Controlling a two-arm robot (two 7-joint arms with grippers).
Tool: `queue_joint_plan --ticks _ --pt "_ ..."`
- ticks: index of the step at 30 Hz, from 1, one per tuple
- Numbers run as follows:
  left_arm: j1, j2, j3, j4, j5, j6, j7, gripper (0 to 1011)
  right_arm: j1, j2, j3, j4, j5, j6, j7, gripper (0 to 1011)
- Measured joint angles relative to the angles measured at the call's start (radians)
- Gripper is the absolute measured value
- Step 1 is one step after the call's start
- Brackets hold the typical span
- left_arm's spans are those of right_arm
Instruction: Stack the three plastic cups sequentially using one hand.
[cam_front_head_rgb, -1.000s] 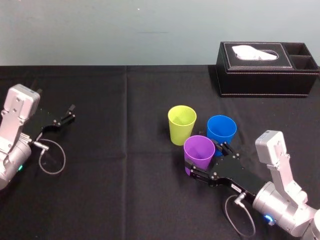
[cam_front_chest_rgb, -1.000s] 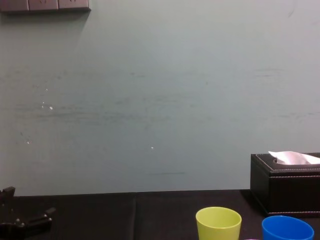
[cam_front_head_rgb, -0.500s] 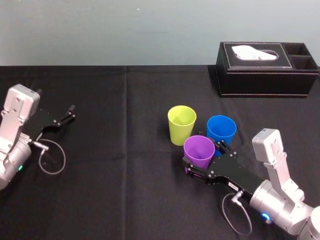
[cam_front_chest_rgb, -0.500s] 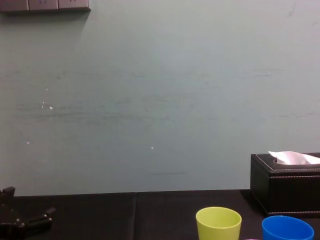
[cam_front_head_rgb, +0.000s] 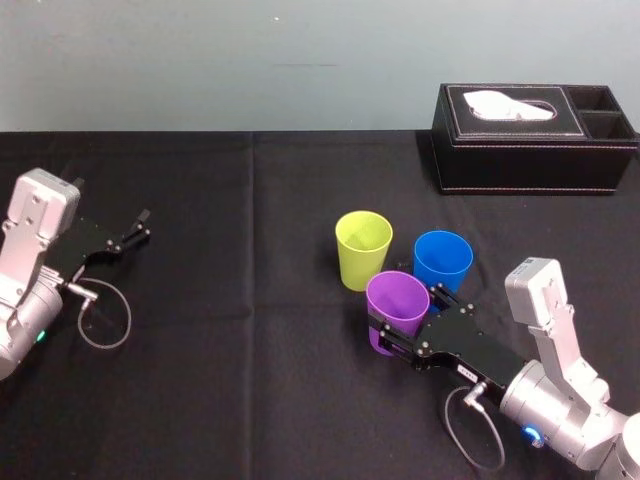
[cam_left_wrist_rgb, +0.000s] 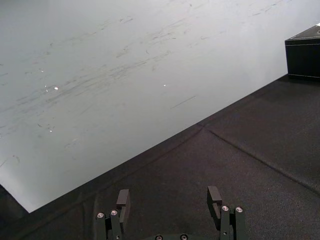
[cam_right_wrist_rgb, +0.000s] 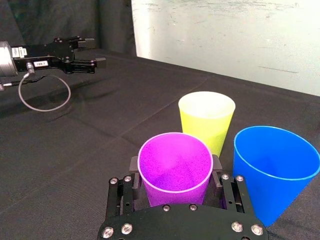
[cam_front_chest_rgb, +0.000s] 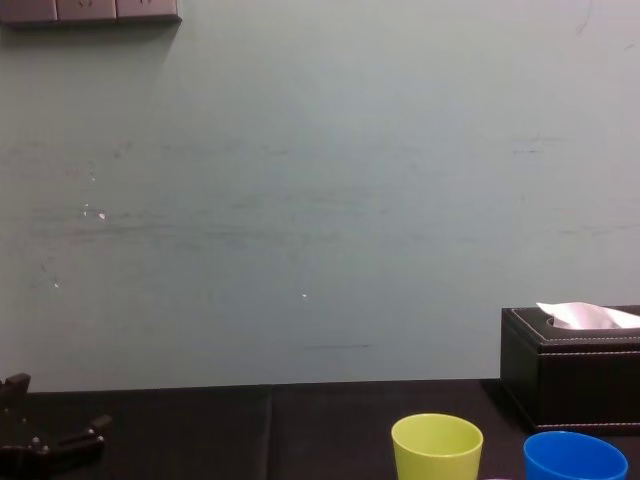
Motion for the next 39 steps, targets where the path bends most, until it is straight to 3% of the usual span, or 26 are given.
queue_joint_plan --ticks 12,19,24,32,39 --pt "0.000 0.000 0.000 0.000 0.000 0.000 0.000 1011 -0.005 0.003 0.006 -0.019 -0.007 0.006 0.000 735" --pt "0.000 0.000 0.000 0.000 0.000 0.000 0.000 1011 -0.014 0.017 0.020 -0.094 -0.020 0.074 0.000 726" --pt "0.000 0.000 0.000 0.000 0.000 0.000 0.000 1012 -0.006 0.036 0.027 -0.176 -0.010 0.158 0.004 726" --pt "0.000 0.000 0.000 0.000 0.000 0.000 0.000 1011 0.059 0.053 0.031 -0.242 0.029 0.247 0.018 726" --pt "0.000 0.000 0.000 0.000 0.000 0.000 0.000 1011 0.144 0.041 0.022 -0.231 0.046 0.304 0.004 726"
